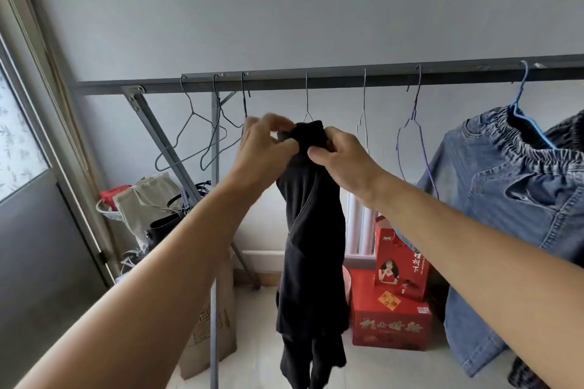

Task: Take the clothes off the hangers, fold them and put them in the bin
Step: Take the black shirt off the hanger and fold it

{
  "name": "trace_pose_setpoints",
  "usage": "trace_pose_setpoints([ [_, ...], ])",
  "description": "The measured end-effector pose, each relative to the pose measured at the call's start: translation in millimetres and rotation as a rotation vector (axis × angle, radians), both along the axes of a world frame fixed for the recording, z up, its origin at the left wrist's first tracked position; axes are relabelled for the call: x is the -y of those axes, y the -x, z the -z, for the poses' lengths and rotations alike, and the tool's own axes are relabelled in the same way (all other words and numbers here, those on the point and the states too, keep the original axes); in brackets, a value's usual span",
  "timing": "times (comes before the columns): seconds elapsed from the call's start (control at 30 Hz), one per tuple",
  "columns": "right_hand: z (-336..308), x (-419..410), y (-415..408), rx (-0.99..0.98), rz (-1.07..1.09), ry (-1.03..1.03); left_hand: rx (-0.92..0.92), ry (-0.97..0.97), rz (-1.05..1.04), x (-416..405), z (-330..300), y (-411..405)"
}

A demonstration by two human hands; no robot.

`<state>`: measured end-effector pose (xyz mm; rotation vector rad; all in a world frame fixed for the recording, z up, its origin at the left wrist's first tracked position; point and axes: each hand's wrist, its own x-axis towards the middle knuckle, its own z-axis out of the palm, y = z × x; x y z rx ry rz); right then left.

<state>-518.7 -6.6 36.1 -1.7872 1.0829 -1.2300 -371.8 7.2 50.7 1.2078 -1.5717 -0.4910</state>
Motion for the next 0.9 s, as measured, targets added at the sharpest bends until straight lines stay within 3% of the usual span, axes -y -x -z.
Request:
trace_pose_setpoints([
  [0.1,0,1,6,-0.004,-0.14,0.015,0.37,0.015,0.126,10,-6,-13],
  [0.17,0,-1,10,0.028,-0.208,0.019,0.463,-0.082,0.219,13,-13,-17],
  [0.43,11,0,27,0.128,-0.134,0.019,0.359,-0.102,0.332,22,-25,-11],
  [0.67,37,-2,33,-0.159,-0.109,-0.045,0.416,-0.092,0.323,24,-32,-2],
  [0.9,77,9,42,-0.389,-0.134,-0.163,0.348,-0.071,0.307,25,-35,-15],
])
